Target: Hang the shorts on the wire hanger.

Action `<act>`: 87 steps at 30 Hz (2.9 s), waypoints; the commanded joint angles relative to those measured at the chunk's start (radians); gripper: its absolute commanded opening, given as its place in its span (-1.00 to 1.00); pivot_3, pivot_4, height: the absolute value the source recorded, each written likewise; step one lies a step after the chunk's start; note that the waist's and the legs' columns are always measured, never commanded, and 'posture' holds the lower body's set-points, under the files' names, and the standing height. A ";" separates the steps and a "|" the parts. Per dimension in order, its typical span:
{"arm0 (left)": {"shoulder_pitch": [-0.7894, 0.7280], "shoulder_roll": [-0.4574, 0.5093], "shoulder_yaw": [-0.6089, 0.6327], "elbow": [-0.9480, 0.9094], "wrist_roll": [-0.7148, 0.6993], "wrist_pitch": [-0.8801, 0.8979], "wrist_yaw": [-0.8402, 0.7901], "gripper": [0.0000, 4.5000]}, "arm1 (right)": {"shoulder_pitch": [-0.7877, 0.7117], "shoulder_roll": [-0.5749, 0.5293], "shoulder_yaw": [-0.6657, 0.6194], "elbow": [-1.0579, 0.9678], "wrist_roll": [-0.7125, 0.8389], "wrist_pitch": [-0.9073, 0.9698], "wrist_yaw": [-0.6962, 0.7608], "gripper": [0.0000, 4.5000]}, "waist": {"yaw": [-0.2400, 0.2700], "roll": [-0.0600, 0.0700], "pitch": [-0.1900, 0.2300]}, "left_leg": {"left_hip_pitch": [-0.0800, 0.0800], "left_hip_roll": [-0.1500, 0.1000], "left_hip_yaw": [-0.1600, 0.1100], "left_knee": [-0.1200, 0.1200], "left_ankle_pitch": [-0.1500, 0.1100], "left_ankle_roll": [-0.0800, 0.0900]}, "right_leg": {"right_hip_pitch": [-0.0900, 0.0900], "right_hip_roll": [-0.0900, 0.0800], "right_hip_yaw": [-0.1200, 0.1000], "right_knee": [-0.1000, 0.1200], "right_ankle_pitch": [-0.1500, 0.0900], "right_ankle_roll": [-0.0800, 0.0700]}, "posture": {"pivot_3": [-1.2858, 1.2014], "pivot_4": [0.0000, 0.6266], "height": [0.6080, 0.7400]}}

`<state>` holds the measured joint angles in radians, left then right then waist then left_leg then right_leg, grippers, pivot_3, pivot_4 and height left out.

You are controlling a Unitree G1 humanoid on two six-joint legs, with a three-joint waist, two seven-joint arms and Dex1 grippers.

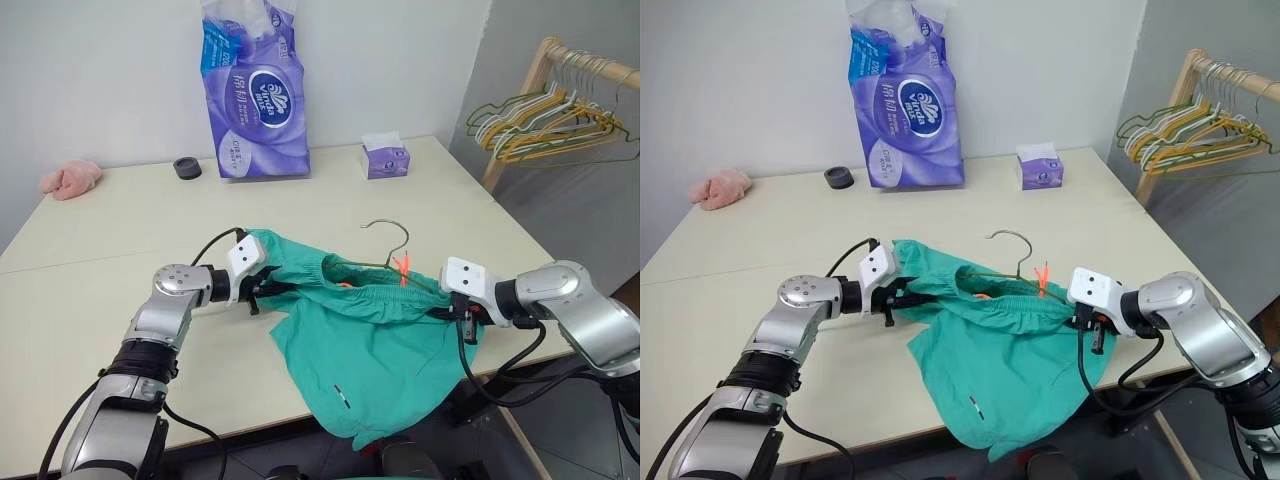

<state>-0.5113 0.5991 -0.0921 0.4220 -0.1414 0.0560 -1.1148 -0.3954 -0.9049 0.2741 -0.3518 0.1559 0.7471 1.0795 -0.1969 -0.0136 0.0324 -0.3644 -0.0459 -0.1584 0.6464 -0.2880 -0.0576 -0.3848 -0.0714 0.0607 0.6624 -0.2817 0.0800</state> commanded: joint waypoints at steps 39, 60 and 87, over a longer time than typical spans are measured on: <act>-0.405 -0.649 -0.214 -0.172 -0.136 0.075 0.069 0.15 | -0.260 -0.206 -0.802 0.329 0.278 0.867 -0.850 -1.00 | -0.255 0.034 0.054 | 0.018 0.001 0.047 0.016 -0.032 0.054 | 0.040 -0.007 0.012 -0.019 -0.019 0.019 | -0.38 -0.60 1.00; -0.644 -0.754 -0.179 0.050 -0.109 -0.092 0.079 0.15 | -0.478 -0.342 -0.593 0.773 0.281 0.867 -0.797 -1.00 | -0.252 0.028 0.094 | 0.017 0.001 0.068 0.016 -0.033 0.051 | 0.042 -0.018 0.012 -0.019 -0.022 0.027 | -0.37 -0.54 1.00; -0.779 -0.796 -0.133 0.221 -0.117 -0.100 0.114 0.16 | -0.486 -0.221 -0.783 0.697 0.238 0.867 -0.950 -0.23 | -0.266 0.030 0.093 | 0.018 0.002 0.071 0.016 -0.033 0.051 | 0.042 -0.020 0.012 -0.019 -0.023 0.030 | -0.35 -0.74 1.00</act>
<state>-1.2566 -0.1607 -0.2465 0.6765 -0.2491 -0.0439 -0.9963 -0.8518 -1.1170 -0.4634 0.3839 0.4074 1.6065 0.1460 -0.4630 0.0163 0.1254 -0.3465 -0.0445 -0.0878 0.6623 -0.3210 -0.0066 -0.3432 -0.0914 0.0723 0.6438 -0.3047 0.1098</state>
